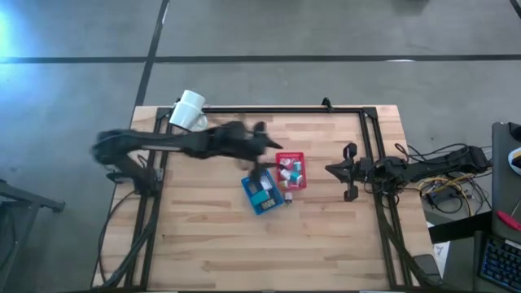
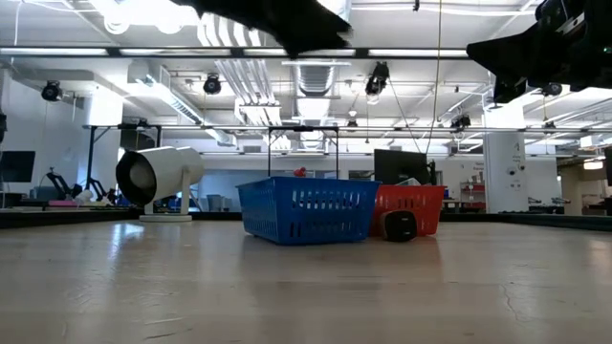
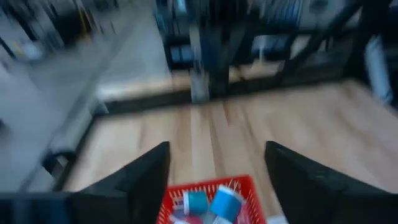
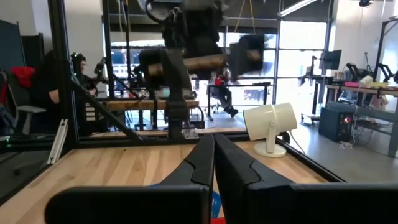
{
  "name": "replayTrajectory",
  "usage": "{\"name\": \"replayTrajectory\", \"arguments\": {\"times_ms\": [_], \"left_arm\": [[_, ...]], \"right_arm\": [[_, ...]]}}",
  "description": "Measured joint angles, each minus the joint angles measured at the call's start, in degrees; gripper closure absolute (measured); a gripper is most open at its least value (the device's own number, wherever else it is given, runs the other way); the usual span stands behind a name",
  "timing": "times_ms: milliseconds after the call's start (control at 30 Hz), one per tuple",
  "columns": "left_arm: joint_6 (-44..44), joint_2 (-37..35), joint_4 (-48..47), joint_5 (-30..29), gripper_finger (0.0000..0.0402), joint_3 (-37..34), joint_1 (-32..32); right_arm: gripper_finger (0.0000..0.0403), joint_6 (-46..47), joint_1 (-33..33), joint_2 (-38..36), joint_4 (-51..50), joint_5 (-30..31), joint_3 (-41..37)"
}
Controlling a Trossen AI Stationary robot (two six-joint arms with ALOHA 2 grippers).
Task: Pick & Place Office items
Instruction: Put the light blue charger adapter into red bin
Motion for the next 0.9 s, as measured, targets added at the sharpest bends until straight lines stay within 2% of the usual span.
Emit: {"name": "replayTrajectory", "arguments": {"times_ms": [200,367,400,533,733,900], "left_arm": [[-0.7,-23.6,16.2,-0.1,0.0254,-25.3,0.1],[-1.7,-38.6,24.4,-1.3,0.0375,-42.6,0.4],[-1.5,-40.8,24.7,-2.4,0.0388,-45.1,0.8],[-0.4,-47.0,24.7,-7.1,0.0391,-52.8,3.1],[1.6,-55.6,24.8,-6.4,0.0395,-59.8,5.4],[2.2,-62.9,23.0,-5.2,0.0397,-62.7,5.8]], "right_arm": [[0.0394,0.2,0.0,0.0,0.0,0.0,0.0],[0.0394,0.3,0.0,0.0,0.5,0.0,0.0],[0.0394,0.3,0.0,0.0,0.9,0.0,0.0],[0.0394,0.4,0.0,0.0,1.6,0.0,0.0],[0.0394,0.9,0.0,0.1,1.5,-0.3,0.0],[0.0394,2.1,-0.1,-0.6,1.0,0.8,0.0]]}}
